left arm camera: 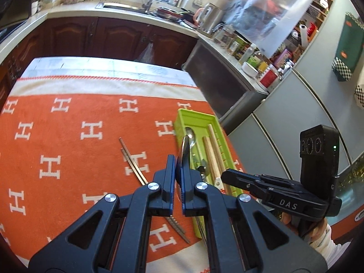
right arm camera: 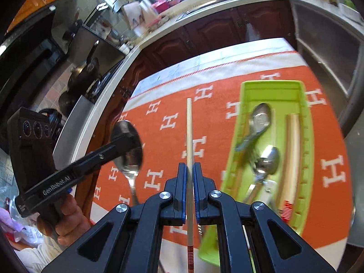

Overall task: Organize utensils
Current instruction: 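Carry the chopstick and spoon into the green tray and open both tools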

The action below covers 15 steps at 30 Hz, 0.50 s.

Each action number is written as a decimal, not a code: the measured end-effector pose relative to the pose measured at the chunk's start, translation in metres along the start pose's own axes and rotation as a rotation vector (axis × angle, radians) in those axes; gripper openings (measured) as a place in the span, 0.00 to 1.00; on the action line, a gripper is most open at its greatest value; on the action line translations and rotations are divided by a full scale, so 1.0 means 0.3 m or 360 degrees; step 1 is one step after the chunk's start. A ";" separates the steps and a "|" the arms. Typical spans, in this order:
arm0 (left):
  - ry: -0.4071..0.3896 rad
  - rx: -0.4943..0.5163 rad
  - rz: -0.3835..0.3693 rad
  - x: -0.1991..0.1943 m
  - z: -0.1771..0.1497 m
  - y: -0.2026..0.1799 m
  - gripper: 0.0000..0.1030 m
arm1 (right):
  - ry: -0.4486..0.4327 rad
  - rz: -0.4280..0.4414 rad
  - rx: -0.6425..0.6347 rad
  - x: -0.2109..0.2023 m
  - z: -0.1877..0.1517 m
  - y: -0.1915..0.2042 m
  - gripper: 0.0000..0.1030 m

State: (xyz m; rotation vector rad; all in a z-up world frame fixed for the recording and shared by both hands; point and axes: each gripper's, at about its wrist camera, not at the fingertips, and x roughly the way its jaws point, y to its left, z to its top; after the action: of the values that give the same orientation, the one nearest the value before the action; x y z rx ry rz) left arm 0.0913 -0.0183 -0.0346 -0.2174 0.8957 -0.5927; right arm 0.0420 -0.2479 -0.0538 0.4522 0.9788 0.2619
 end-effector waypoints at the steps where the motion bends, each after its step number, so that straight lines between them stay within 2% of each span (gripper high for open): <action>1: 0.0005 0.0019 0.0000 -0.002 0.006 -0.023 0.02 | -0.0013 -0.0009 0.0016 -0.024 -0.003 -0.020 0.05; 7: 0.0051 0.0127 0.0024 0.041 0.039 -0.125 0.02 | -0.0086 -0.0078 0.0170 -0.118 0.000 -0.179 0.05; 15: 0.0166 0.0256 0.0088 0.206 0.097 -0.207 0.02 | -0.0154 -0.0153 0.0279 -0.094 0.060 -0.326 0.05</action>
State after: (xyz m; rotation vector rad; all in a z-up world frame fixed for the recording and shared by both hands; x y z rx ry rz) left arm 0.1193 -0.1062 -0.0320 -0.0164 0.9465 -0.6256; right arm 0.0432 -0.3498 -0.0713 0.5704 0.9294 0.0667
